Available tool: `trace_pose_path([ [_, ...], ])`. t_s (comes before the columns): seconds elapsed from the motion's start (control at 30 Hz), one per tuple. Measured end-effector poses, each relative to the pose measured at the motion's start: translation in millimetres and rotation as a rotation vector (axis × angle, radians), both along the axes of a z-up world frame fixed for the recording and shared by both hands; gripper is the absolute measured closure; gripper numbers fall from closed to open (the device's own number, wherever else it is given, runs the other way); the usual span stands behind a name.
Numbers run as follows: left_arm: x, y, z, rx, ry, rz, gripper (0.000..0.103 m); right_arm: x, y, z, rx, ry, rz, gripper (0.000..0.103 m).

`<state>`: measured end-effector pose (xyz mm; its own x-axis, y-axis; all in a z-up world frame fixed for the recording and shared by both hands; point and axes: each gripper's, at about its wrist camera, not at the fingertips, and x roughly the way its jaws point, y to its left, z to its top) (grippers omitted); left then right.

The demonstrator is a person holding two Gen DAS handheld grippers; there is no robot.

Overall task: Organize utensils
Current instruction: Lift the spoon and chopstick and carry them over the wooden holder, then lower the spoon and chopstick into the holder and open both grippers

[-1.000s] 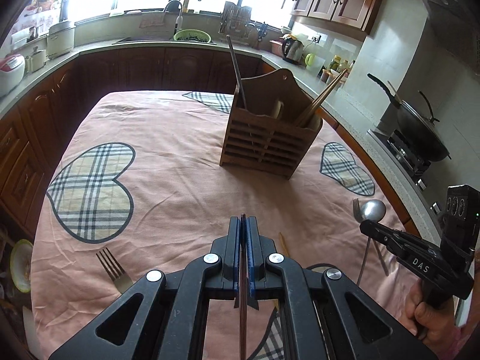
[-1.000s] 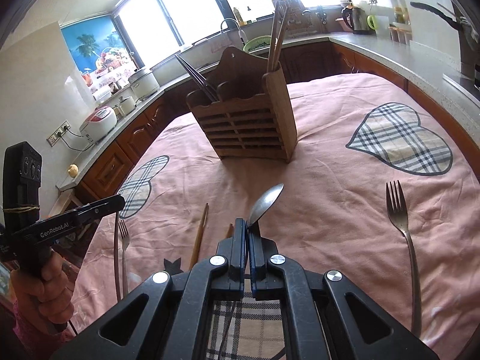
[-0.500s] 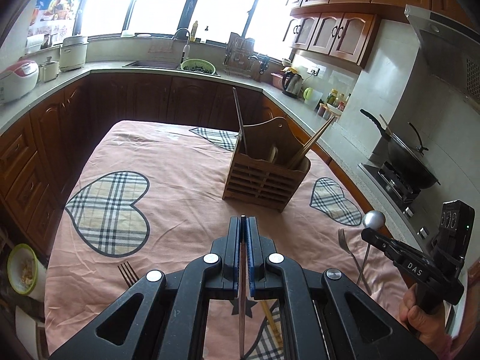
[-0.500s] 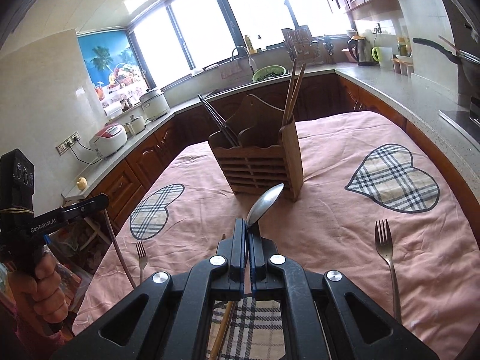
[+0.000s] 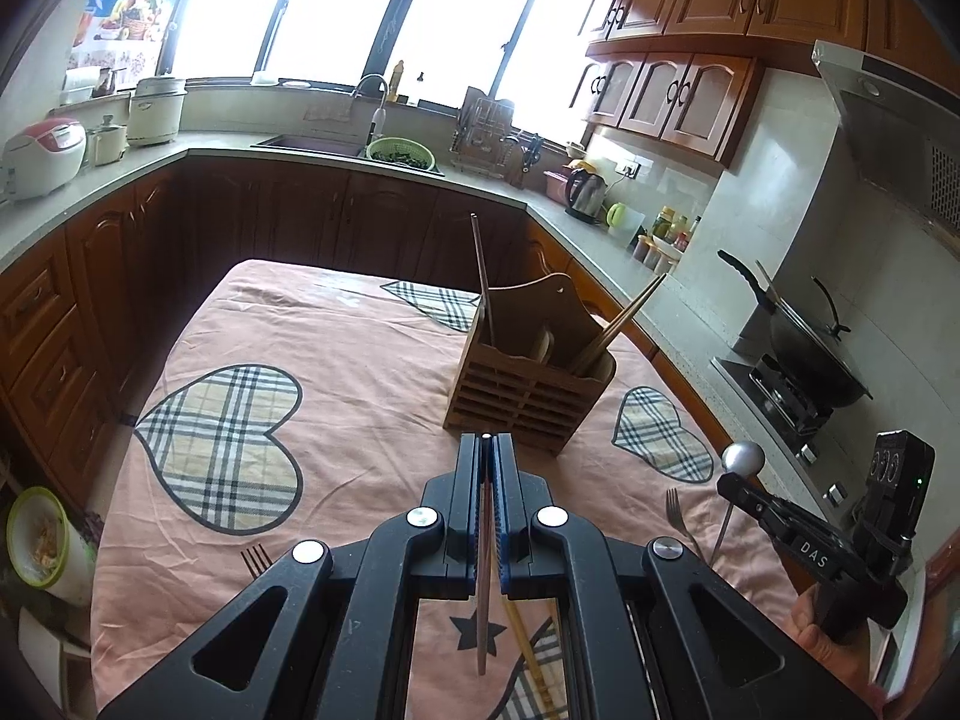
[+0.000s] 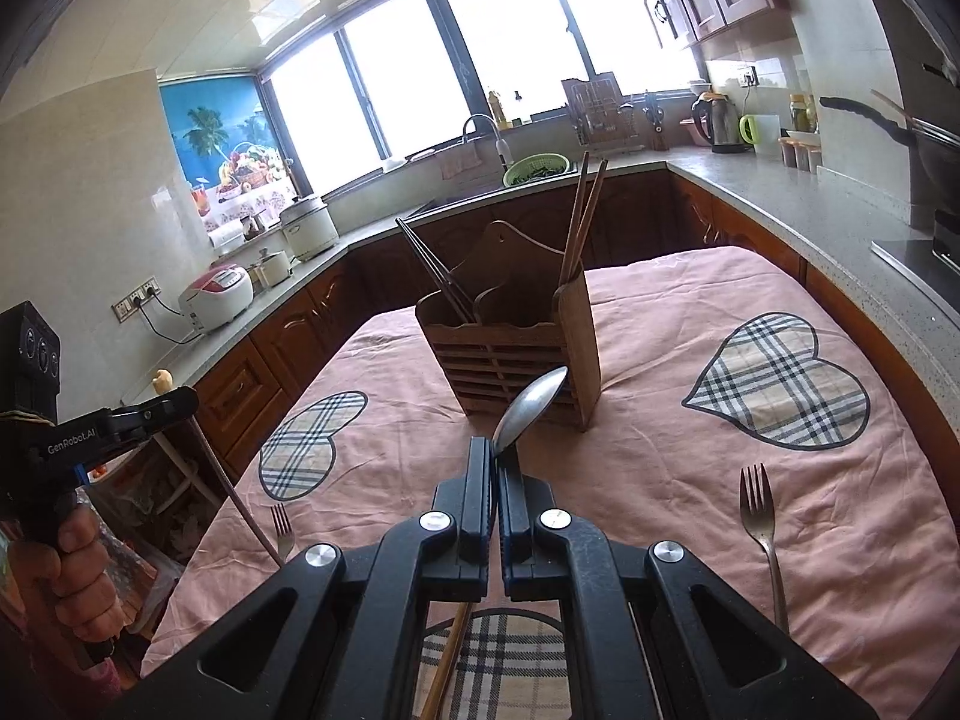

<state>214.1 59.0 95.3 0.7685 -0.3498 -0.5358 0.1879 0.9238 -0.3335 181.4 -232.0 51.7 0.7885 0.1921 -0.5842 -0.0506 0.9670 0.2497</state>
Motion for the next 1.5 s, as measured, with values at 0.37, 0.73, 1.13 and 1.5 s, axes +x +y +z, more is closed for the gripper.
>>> trace_pose_path([
  [0.37, 24, 1, 18, -0.02, -0.067, 0.002, 0.101, 20, -3, 14, -0.03, -0.105, -0.03, 0.101],
  [0.73, 60, -4, 45, -0.036, -0.174, 0.009, 0.101, 59, -10, 32, -0.059, -0.212, -0.058, 0.101],
  [1.13, 123, -15, 57, -0.069, -0.266, 0.036, 0.101, 119, -10, 57, -0.111, -0.358, -0.099, 0.101],
  [1.5, 201, -34, 37, -0.054, -0.272, 0.045, 0.101, 169, 10, 46, -0.233, -0.442, -0.104, 0.101],
])
